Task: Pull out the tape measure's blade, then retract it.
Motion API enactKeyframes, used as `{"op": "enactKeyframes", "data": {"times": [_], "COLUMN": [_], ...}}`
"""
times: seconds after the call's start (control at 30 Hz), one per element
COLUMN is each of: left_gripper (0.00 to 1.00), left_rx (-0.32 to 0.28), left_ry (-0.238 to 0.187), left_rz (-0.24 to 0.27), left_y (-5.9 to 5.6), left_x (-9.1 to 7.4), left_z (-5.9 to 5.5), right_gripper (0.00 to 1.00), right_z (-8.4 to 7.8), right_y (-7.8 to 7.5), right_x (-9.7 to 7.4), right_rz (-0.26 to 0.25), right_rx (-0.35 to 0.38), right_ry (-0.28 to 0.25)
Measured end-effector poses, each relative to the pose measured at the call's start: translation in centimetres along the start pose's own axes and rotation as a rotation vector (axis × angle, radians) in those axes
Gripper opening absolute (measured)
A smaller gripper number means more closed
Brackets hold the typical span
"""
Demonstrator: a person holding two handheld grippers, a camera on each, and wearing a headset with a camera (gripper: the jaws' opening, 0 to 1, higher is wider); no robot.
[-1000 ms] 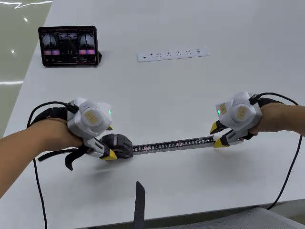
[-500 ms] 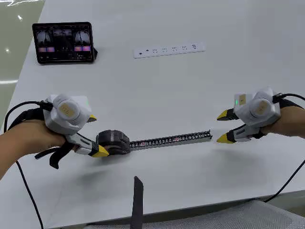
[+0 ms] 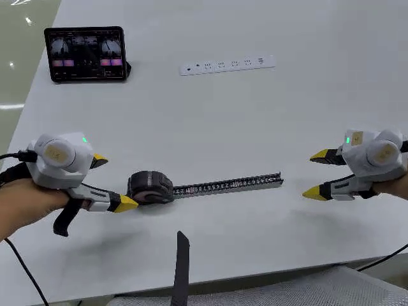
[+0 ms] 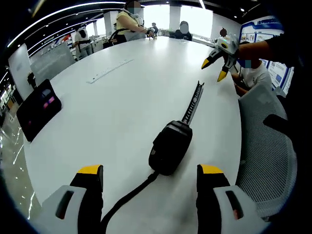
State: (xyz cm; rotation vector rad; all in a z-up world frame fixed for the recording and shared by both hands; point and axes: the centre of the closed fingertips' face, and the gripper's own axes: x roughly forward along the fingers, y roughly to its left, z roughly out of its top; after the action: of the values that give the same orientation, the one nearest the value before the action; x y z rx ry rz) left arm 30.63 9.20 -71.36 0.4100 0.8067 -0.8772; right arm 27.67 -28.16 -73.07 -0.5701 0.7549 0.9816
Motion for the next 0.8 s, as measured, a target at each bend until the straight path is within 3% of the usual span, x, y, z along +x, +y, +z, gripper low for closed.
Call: {"op": "enactKeyframes", "data": {"times": [0.07,0.3,0.53,0.8], "left_gripper": [0.77,0.79,0.81,0.85], "left_rx": [-0.052,-0.116,-0.143,-0.188], "left_ry": [-0.025,-0.072,-0.115,-0.151], "left_rz": [0.012,0.032,0.067,0.102], "left_y": [0.3,0.4,0.1,-0.1], "left_x": [-0.3,-1.1,-1.7,-2.4], "left_z": [-0.1,-0.7,-1.4,-2.1], "right_gripper": [0.51,0.55,0.58,0.66], "right_z": [-0.2,-1.3,-2.1,-3.2], "right_y": [-0.1,0.3,-0.3,0.4], "right_x": [-0.4,-1.5,-2.9,-4.0], "right_rz": [-0.016,-0.036,-0.083,-0.098], "right_rx": [0.02,0.063,0.129,0.194], "right_ry": [-0.008,-0.005,-0.033,-0.054]}}
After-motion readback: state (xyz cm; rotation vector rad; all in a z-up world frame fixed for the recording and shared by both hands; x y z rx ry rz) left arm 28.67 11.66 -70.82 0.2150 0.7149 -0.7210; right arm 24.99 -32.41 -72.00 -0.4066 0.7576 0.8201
